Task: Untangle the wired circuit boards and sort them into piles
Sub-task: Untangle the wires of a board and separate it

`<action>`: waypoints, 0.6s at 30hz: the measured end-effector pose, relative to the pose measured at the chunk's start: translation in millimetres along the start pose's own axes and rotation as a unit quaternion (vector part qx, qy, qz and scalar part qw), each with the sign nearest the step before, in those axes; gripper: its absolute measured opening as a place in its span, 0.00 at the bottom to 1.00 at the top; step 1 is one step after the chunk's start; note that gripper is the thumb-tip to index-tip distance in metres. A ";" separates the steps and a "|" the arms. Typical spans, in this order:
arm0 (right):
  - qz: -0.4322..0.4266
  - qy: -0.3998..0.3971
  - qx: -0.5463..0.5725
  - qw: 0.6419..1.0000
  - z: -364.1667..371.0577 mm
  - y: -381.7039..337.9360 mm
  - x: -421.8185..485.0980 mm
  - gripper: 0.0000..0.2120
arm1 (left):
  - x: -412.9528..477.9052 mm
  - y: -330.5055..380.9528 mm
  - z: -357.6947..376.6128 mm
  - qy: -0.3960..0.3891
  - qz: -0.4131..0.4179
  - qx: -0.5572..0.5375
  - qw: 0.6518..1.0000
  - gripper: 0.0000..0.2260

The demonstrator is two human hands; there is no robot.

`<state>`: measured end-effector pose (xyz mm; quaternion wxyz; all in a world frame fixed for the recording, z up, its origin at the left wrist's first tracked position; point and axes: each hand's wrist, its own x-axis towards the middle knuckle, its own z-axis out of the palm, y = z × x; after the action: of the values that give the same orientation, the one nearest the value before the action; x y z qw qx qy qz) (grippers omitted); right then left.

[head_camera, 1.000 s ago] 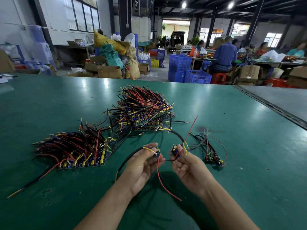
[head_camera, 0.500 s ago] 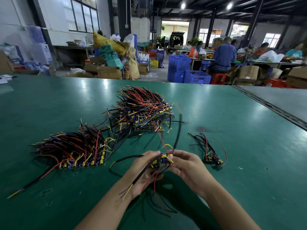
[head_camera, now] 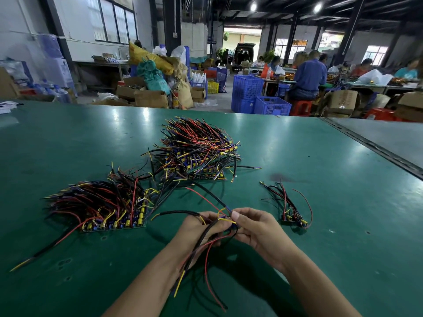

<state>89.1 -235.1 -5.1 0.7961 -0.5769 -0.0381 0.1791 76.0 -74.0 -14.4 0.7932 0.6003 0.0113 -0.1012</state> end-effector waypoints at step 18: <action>0.017 -0.037 -0.033 0.999 -4.9 -3.2 -4.1 0.07 | -10.0 13.6 -2.4 -0.023 -0.016 -0.027 0.999 0.05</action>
<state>87.3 -241.8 -3.1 0.7714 -0.5966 -0.0635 0.2123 68.9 -66.6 -0.7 0.8076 0.5758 0.0059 -0.1274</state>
